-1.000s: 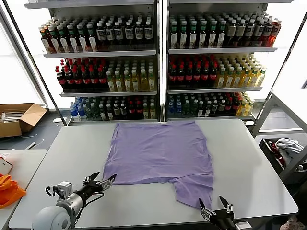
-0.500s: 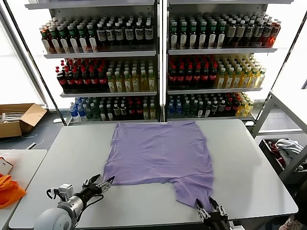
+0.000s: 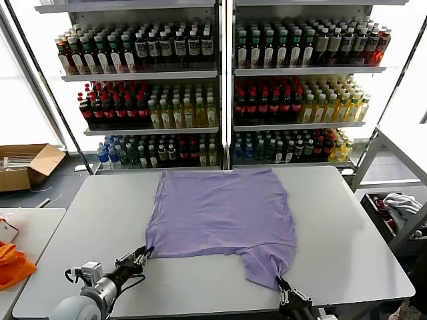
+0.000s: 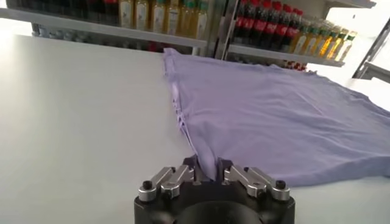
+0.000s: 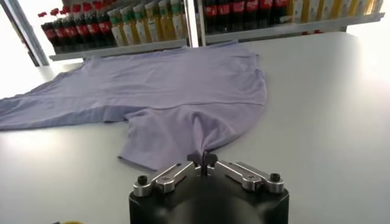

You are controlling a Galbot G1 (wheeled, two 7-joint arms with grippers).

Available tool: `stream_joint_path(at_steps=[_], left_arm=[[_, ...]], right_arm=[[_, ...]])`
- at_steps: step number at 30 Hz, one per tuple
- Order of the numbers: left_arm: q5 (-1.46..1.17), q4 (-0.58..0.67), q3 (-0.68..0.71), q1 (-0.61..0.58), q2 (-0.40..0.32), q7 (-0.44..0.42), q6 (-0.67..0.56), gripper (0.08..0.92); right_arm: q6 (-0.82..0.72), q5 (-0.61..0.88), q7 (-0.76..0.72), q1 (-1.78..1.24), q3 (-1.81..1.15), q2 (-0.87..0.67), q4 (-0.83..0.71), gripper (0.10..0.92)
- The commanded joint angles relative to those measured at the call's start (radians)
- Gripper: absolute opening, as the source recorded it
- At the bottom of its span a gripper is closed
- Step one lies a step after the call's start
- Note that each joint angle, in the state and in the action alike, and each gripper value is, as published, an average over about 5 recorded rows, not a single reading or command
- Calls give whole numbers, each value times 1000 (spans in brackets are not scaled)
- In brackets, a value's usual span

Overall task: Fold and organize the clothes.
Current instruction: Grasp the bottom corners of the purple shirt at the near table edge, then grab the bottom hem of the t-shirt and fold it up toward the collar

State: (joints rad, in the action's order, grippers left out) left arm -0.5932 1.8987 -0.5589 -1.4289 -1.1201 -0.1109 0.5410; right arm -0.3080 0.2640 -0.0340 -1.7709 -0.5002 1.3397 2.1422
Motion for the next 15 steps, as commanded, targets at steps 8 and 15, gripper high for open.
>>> stream_joint_path(at_steps=[8, 15], left_arm=[[19, 174, -77, -146, -40, 24, 3, 90], [50, 288, -133, -234, -60, 36, 4, 87]], right_arm=[[111, 8, -86, -111, -57, -47, 117, 111], [112, 25, -104, -231, -104, -64, 204, 111]])
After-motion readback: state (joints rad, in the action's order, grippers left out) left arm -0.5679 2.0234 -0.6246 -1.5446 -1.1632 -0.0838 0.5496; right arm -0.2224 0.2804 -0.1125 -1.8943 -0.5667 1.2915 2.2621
